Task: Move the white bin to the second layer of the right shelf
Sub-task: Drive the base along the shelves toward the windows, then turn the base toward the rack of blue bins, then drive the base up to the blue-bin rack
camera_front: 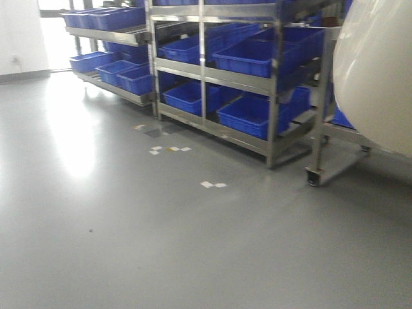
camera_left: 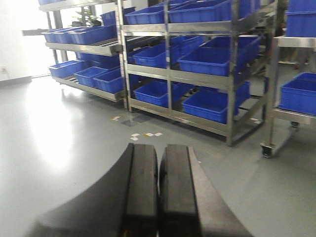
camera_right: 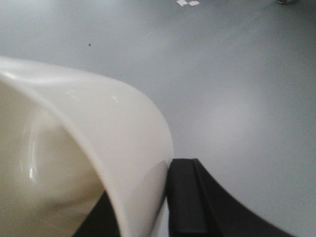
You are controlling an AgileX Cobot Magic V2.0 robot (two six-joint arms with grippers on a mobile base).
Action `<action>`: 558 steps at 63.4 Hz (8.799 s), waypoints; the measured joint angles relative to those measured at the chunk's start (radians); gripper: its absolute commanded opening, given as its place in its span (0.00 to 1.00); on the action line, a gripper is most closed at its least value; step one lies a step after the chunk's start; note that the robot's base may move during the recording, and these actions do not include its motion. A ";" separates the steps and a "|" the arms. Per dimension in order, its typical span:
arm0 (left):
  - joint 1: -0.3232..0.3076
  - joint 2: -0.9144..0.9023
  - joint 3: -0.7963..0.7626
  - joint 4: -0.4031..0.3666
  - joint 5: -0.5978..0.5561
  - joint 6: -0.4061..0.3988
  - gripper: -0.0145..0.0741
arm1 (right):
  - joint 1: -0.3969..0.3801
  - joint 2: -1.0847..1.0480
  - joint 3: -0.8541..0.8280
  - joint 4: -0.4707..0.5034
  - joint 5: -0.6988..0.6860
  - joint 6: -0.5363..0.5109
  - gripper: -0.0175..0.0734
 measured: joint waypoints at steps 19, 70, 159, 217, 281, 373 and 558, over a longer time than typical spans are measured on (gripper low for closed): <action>0.000 0.000 0.000 0.000 0.000 0.000 0.26 | 0.000 0.000 0.000 0.000 0.000 0.000 0.25; 0.000 0.000 0.000 0.000 0.000 0.000 0.26 | 0.000 0.000 0.000 0.000 0.000 0.000 0.25; 0.000 0.000 0.000 0.000 0.000 0.000 0.26 | 0.000 0.000 0.000 0.000 0.000 0.000 0.25; 0.000 0.000 0.000 0.000 0.000 0.000 0.26 | 0.000 0.000 0.000 0.000 0.000 0.000 0.25; 0.000 0.000 0.000 0.000 0.000 0.000 0.26 | 0.000 0.000 0.000 0.000 0.000 0.000 0.25; 0.000 0.000 0.000 0.000 0.000 0.000 0.26 | 0.000 0.000 0.000 0.000 0.000 0.000 0.25; 0.000 0.000 0.000 0.000 0.000 0.000 0.26 | 0.000 0.000 0.000 0.000 0.000 0.000 0.25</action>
